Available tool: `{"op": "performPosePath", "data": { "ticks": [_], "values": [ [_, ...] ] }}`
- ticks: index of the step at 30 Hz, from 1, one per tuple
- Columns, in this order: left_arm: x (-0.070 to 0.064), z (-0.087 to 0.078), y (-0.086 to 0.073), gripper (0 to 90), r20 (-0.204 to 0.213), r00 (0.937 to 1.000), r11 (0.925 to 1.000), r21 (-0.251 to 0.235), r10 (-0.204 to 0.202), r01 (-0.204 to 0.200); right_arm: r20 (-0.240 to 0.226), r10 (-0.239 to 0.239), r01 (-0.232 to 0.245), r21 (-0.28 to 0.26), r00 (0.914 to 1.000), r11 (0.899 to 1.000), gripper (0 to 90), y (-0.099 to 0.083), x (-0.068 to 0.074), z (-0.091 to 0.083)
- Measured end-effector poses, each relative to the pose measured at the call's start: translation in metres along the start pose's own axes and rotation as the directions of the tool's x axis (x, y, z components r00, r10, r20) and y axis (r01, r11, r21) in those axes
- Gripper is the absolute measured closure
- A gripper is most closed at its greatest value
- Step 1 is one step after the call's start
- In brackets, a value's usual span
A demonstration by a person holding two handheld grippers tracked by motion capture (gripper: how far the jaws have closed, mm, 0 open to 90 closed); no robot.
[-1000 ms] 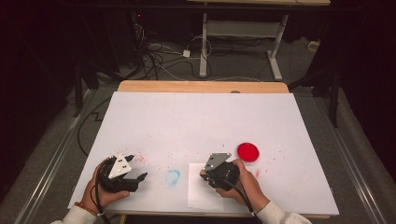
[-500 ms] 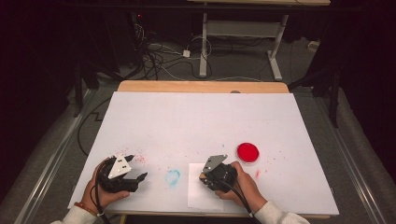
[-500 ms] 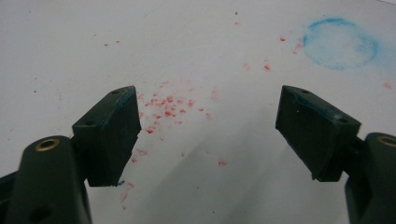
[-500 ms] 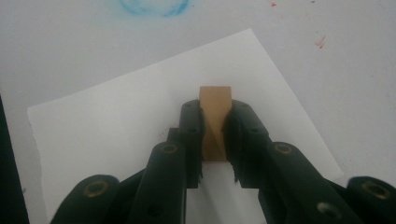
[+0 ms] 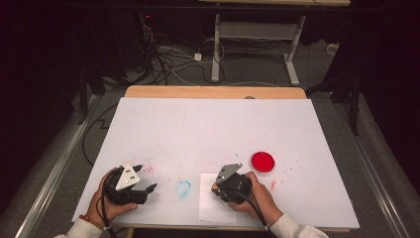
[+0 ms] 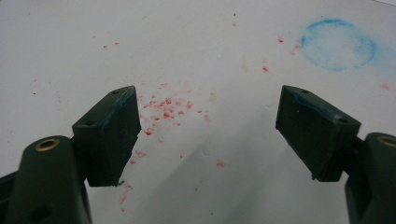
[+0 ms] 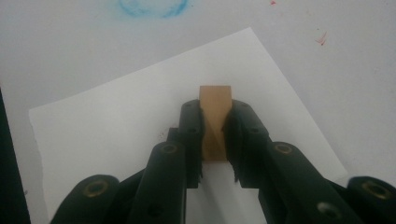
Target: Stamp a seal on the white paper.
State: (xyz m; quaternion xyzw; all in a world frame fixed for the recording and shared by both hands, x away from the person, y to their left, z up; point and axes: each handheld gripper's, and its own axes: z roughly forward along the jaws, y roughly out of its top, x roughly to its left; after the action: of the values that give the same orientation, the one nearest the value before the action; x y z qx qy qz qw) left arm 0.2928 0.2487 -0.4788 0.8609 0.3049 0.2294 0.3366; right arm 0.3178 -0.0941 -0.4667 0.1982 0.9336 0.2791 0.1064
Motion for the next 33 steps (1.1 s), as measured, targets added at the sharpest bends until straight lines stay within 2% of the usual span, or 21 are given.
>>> {"op": "performPosePath", "data": {
  "ticks": [18, 20, 26, 33],
  "values": [
    [0.000, 0.000, 0.000, 21.2, -0.003, 1.0000, 1.0000, -0.004, -0.001, 0.001, 0.002, -0.011, 0.011, 0.002, 0.9999, 1.000, 76.5, 0.001, 0.000, 0.000],
    [0.000, -0.001, 0.000, 21.2, -0.003, 1.0000, 0.9999, -0.009, -0.006, 0.006, 0.016, -0.020, 0.020, 0.012, 0.9997, 1.000, 76.4, 0.002, 0.001, -0.002],
    [0.001, -0.001, 0.000, 21.1, -0.007, 1.0000, 0.9999, -0.010, -0.004, 0.004, 0.039, -0.002, 0.005, -0.061, 0.9993, 0.998, 76.4, 0.009, -0.005, -0.027],
    [0.001, -0.001, 0.000, 21.2, -0.004, 1.0000, 0.9999, -0.010, -0.003, 0.003, 0.072, 0.020, -0.012, -0.112, 0.9972, 0.994, 76.3, 0.008, -0.014, -0.048]
  ]
}}
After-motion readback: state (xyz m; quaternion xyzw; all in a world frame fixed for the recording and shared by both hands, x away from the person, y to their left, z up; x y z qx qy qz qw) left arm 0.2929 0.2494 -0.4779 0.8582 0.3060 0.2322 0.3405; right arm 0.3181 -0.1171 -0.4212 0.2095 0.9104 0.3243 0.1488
